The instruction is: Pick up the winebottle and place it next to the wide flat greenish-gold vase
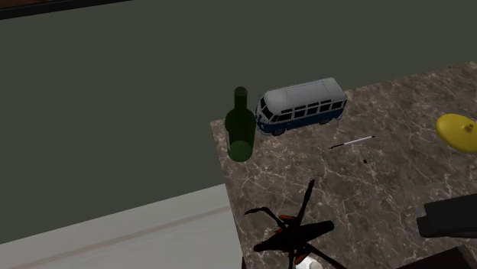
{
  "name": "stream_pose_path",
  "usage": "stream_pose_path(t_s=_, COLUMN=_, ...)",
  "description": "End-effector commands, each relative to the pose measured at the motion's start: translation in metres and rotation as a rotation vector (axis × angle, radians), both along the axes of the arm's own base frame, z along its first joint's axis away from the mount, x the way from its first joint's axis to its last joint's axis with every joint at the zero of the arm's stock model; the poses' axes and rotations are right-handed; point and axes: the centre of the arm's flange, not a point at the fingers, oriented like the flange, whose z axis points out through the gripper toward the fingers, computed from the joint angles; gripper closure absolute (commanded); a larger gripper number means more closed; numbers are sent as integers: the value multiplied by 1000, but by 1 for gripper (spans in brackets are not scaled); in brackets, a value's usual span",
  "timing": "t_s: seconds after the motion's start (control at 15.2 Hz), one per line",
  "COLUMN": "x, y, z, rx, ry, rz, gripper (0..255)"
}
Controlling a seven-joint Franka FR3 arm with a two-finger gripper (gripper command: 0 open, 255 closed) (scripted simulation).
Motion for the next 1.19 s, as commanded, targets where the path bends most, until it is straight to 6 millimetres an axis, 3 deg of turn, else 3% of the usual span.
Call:
stream_pose_path(t_s=0.0, x=0, y=0, z=0, rx=0, ry=0, rz=0, gripper=0)
stream_pose_path(t_s=1.12, x=127, y=177, z=-49, rx=-41, ry=-67, rz=-90, gripper=0)
